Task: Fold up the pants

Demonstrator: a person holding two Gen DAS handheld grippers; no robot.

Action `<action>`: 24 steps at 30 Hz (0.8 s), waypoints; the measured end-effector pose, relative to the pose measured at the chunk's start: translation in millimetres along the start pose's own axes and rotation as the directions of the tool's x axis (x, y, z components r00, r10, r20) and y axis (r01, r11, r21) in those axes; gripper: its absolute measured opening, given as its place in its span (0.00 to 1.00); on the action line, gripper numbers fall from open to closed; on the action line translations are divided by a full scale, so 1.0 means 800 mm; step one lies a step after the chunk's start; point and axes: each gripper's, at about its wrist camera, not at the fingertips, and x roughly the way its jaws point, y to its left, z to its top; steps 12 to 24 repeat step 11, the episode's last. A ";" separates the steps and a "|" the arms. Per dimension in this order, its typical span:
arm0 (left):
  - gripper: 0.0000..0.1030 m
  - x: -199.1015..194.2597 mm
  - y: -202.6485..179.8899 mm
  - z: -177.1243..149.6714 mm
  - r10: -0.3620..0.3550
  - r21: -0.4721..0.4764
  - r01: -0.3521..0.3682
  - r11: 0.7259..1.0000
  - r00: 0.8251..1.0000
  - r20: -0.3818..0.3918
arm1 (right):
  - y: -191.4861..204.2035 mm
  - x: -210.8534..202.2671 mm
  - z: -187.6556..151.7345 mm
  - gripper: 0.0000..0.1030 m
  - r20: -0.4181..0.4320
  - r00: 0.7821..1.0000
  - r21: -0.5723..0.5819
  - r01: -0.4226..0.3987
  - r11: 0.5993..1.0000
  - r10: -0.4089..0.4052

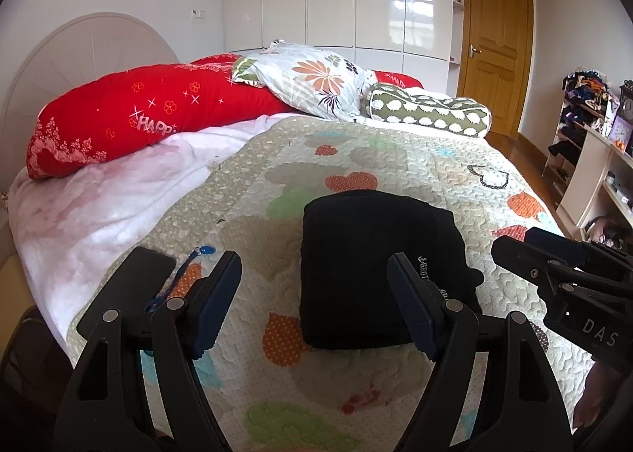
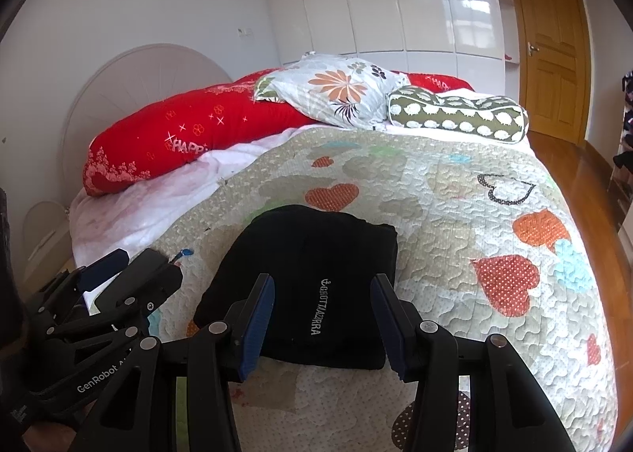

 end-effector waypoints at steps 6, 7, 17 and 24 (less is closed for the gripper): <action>0.75 0.001 0.000 -0.001 -0.017 -0.009 0.017 1.000 1.000 -0.010 | -0.001 -0.002 0.000 0.47 0.001 1.000 0.003 0.005 1.000 -0.005; 0.75 0.001 0.001 -0.001 -0.032 -0.018 0.032 0.999 0.999 -0.013 | -0.002 -0.003 0.000 0.47 -0.001 1.000 0.003 0.006 1.000 -0.006; 0.75 -0.002 0.002 -0.003 -0.034 -0.014 0.034 0.999 0.999 -0.011 | -0.007 -0.007 -0.003 0.47 -0.001 1.000 0.010 0.007 1.000 -0.007; 0.75 -0.002 0.002 -0.003 -0.034 -0.014 0.034 0.999 0.999 -0.011 | -0.007 -0.007 -0.003 0.47 -0.001 1.000 0.010 0.007 1.000 -0.007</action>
